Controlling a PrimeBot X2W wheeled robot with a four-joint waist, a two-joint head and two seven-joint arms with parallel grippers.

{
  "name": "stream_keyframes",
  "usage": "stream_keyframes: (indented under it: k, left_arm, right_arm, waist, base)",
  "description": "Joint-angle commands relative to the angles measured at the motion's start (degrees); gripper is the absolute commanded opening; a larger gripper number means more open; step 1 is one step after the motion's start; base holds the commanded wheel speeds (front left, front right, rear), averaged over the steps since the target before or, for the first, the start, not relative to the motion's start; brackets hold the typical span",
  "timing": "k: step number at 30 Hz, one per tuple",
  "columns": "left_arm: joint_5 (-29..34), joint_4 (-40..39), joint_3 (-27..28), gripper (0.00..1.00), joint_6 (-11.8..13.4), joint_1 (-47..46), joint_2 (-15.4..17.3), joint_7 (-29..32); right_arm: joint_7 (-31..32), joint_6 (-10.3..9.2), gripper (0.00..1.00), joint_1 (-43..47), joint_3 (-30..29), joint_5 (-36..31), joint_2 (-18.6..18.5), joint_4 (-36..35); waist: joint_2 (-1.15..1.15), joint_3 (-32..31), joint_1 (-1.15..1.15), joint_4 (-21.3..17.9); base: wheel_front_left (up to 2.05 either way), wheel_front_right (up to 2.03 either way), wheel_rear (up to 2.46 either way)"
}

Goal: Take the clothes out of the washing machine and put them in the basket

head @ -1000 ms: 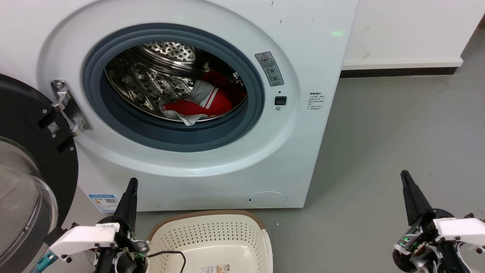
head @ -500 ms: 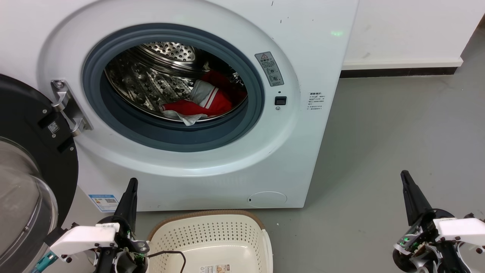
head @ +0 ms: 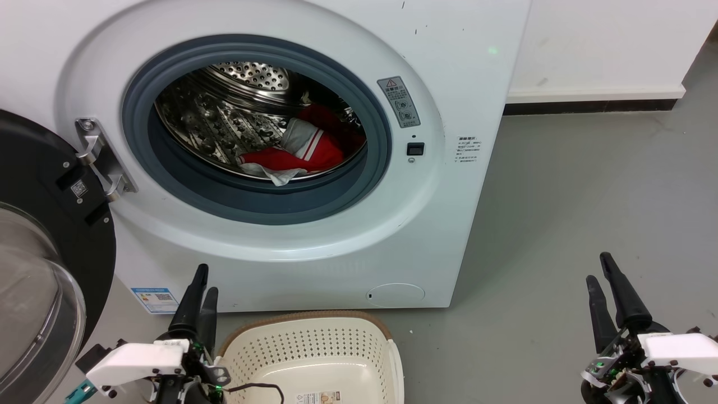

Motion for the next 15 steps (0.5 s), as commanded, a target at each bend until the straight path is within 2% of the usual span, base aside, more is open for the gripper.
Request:
stream_keyframes:
  k: [1,9,15]
  left_arm:
    - [0.5,-1.28,-0.68,1.0,-0.01,-1.45,0.08,-0.66]
    - [4.11,-2.84,-1.47,1.0,-0.01,-1.86,0.09,-2.86]
    - [10.49,-3.93,-1.69,1.0,-0.02,-2.07,0.09,-4.37]
  right_arm:
    - [-0.56,0.01,1.0,-0.29,0.39,-0.81,-0.03,-1.81]
    - [-2.77,0.01,1.0,1.13,1.12,-5.55,-0.02,-4.2]
    - [-4.28,0.01,1.0,2.14,1.71,-13.35,-0.01,-5.82]
  waist:
    - [0.0,0.02,0.0,0.01]
    - [0.0,0.06,0.0,0.03]
    - [0.0,0.05,0.0,0.07]
  base:
    - [0.0,0.0,0.0]
    - [0.0,0.0,0.0]
    - [0.0,0.0,0.0]
